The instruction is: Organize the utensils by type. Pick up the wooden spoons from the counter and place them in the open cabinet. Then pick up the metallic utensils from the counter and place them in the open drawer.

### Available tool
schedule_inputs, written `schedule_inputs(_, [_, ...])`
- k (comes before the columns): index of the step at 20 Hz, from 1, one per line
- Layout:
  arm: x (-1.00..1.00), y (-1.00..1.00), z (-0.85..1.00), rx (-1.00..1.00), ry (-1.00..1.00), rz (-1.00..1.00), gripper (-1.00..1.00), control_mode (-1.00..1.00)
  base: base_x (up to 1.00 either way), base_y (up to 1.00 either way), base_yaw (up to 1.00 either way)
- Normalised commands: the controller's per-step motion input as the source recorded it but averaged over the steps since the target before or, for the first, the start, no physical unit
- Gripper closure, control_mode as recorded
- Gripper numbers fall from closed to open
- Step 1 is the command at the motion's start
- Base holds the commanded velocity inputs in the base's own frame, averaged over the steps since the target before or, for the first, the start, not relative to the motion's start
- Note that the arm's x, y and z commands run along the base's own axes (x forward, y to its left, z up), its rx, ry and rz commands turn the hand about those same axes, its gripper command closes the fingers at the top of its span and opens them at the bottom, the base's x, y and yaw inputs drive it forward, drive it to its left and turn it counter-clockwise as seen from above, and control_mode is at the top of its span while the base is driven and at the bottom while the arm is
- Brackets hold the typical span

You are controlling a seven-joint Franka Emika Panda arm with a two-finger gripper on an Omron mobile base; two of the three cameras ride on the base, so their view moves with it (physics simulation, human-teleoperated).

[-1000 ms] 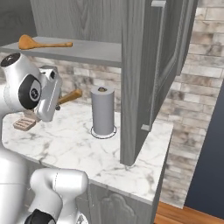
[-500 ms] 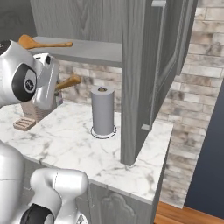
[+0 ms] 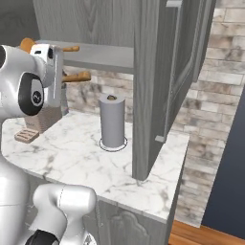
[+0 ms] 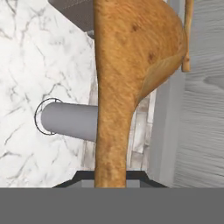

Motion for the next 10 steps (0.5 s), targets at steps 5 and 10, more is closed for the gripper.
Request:
schedule_inputs(5, [0.16,-0.22,0.41,0.05,-0.25,0.04,1.00,-1.00,0.00,0.00,0.00])
schedule_inputs(10, [0.48,-0.21,0.29,0.04,-0.15,0.03,1.00,-1.00,0.00,0.00,0.00])
